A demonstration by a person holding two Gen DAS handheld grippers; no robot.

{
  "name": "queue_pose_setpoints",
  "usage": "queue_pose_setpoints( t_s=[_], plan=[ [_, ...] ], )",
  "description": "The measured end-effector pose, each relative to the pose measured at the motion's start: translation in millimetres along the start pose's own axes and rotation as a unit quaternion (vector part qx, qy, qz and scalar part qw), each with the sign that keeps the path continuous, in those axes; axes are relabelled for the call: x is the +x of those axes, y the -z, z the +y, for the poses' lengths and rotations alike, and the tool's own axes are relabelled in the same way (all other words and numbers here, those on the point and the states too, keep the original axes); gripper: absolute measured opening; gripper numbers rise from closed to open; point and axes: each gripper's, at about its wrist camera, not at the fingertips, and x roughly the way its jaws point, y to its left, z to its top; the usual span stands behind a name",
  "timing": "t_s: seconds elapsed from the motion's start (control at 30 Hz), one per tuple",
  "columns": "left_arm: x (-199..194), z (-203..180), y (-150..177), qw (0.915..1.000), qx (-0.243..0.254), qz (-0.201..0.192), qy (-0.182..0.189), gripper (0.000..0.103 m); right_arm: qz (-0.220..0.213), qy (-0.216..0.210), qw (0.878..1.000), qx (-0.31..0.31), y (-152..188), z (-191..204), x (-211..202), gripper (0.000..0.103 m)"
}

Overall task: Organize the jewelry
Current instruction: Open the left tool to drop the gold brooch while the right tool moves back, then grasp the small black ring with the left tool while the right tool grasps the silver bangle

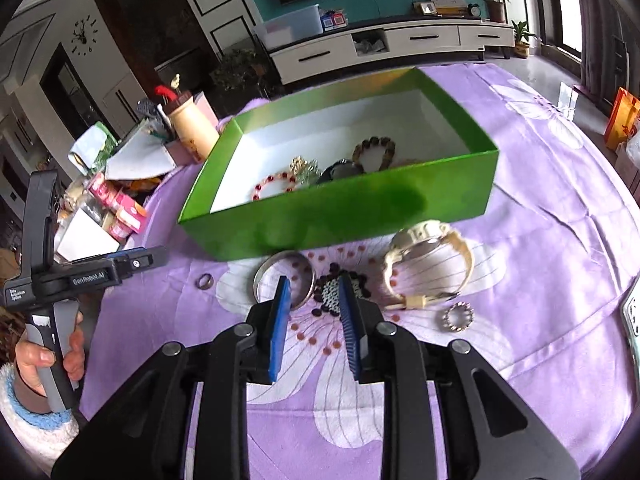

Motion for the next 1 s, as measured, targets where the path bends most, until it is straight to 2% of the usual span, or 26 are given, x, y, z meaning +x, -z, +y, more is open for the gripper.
queue_pose_setpoints(
  t_s=[0.27,0.37,0.57,0.7,1.0],
  plan=[
    [26,-21,16,0.9988,0.047,0.012,-0.005,0.05,0.019,0.015,1.0,0.003,-3,1,29,0.025],
    [26,-29,16,0.9973,0.071,-0.001,-0.015,0.05,0.032,0.034,0.999,-0.012,-4,2,40,0.025],
    [33,-40,19,0.9941,0.104,-0.009,-0.029,0.049,0.046,0.037,0.998,-0.013,2,1,53,0.025],
    [36,-45,18,0.9935,0.111,-0.008,-0.026,0.04,0.049,0.038,0.998,-0.018,3,4,58,0.025],
    [35,-46,23,0.9917,0.123,-0.022,-0.032,0.038,0.051,0.048,0.997,-0.035,2,11,65,0.025]
  ],
)
